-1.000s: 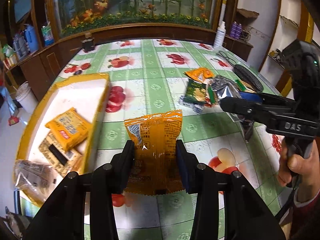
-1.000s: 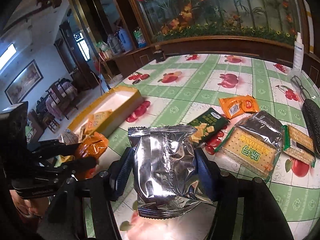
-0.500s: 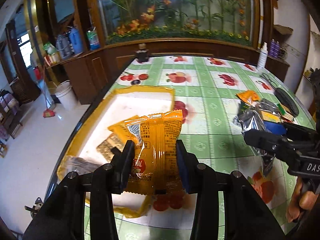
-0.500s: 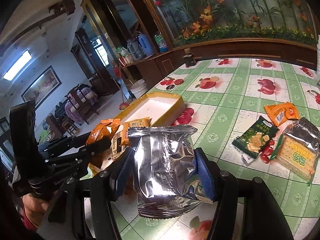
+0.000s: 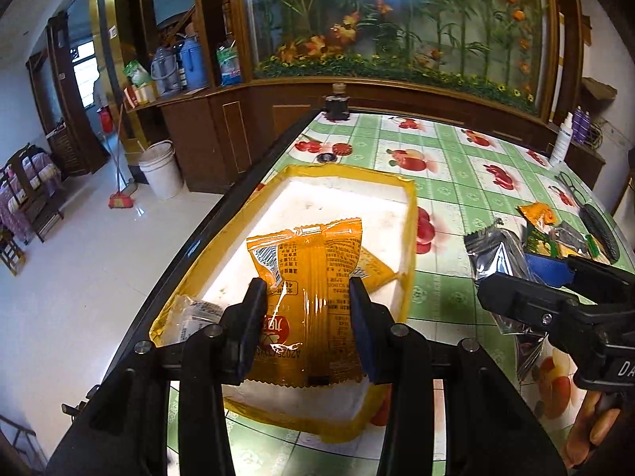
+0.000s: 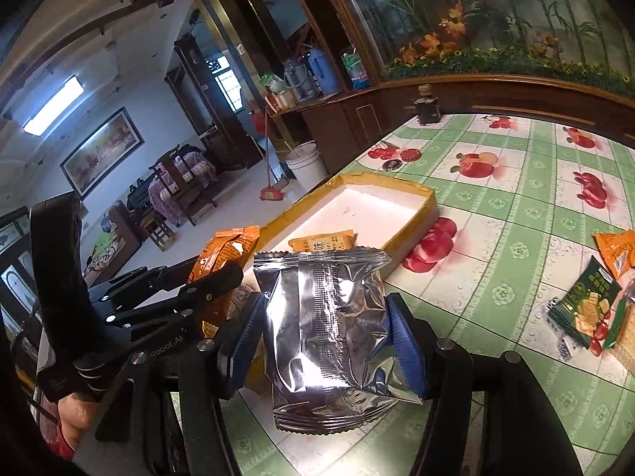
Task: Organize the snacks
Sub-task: 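Carry the orange pouch and silver foil bag over the white tray with both tools, then lower both snacks into the tray and open both tools to release them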
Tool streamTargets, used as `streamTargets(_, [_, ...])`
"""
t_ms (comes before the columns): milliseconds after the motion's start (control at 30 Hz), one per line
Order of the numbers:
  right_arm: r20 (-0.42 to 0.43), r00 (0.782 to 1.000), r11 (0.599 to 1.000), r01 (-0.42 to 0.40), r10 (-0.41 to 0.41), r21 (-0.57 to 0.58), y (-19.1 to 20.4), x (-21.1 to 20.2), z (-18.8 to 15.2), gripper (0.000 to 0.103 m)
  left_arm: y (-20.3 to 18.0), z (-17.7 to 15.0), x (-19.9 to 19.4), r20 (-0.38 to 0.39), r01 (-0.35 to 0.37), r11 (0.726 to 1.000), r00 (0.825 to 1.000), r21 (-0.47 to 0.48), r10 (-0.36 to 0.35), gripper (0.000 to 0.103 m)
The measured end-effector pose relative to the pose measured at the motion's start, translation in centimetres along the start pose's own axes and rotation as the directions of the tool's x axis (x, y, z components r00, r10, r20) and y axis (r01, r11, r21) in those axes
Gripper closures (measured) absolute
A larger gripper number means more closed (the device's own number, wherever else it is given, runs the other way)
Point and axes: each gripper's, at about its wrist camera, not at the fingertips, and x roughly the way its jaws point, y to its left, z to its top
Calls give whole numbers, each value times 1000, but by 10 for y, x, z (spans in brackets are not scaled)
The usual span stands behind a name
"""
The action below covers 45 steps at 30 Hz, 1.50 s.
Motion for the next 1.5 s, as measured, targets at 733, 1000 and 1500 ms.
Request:
streamTargets(733, [-60, 998, 999, -34, 34, -3, 20, 80, 22, 41, 45, -14, 32, -73, -30, 994, 997, -106, 22, 64])
streamTargets(1000, [-62, 998, 1000, -28, 28, -9, 26, 109, 33, 41, 42, -14, 36, -70, -35, 995, 997, -95, 28, 64])
streamTargets(1500, [-70, 997, 999, 30, -31, -13, 16, 129, 34, 40, 36, -12, 44, -68, -32, 997, 997, -75, 27, 64])
